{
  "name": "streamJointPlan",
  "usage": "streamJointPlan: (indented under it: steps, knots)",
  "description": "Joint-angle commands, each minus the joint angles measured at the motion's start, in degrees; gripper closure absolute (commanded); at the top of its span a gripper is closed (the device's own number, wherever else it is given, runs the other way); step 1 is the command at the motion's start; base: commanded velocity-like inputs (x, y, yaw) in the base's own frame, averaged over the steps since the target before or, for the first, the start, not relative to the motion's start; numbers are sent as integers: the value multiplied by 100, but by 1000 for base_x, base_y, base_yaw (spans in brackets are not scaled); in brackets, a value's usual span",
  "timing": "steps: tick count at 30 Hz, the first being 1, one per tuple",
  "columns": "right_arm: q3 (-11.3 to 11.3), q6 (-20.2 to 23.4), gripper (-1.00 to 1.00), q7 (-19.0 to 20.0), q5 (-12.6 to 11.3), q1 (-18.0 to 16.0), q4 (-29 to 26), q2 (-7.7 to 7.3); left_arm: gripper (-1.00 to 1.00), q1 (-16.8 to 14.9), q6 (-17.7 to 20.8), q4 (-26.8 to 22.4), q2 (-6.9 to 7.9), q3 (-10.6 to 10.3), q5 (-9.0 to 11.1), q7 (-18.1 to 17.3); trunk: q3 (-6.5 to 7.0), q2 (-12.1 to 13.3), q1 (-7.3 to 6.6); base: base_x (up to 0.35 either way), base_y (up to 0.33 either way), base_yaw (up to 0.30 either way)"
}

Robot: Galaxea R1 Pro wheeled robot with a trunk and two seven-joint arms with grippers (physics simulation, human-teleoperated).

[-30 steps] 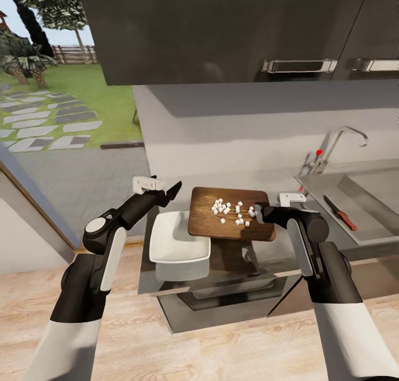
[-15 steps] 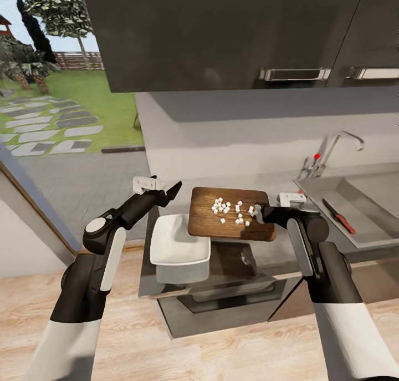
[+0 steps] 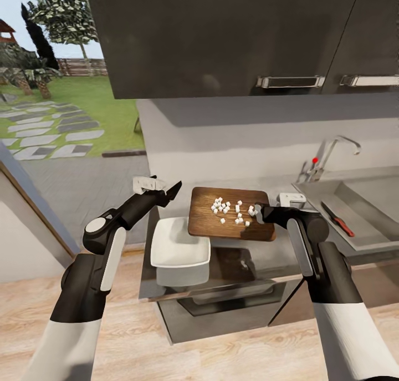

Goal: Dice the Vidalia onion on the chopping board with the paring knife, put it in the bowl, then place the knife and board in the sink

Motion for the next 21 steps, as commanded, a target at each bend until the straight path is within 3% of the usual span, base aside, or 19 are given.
streamJointPlan:
  steps: [1, 21]
  knots:
    - [11, 19, 100, -57, -63, -6, -4, -6, -100, -5, 55, -5, -3, 5, 55, -3, -2, -11, 4, 0, 0, 0]
    - [11, 19, 100, -64, -54, -6, 0, -6, -100, -5, 54, -5, -3, 5, 56, -3, 37, -11, 4, 0, 0, 0]
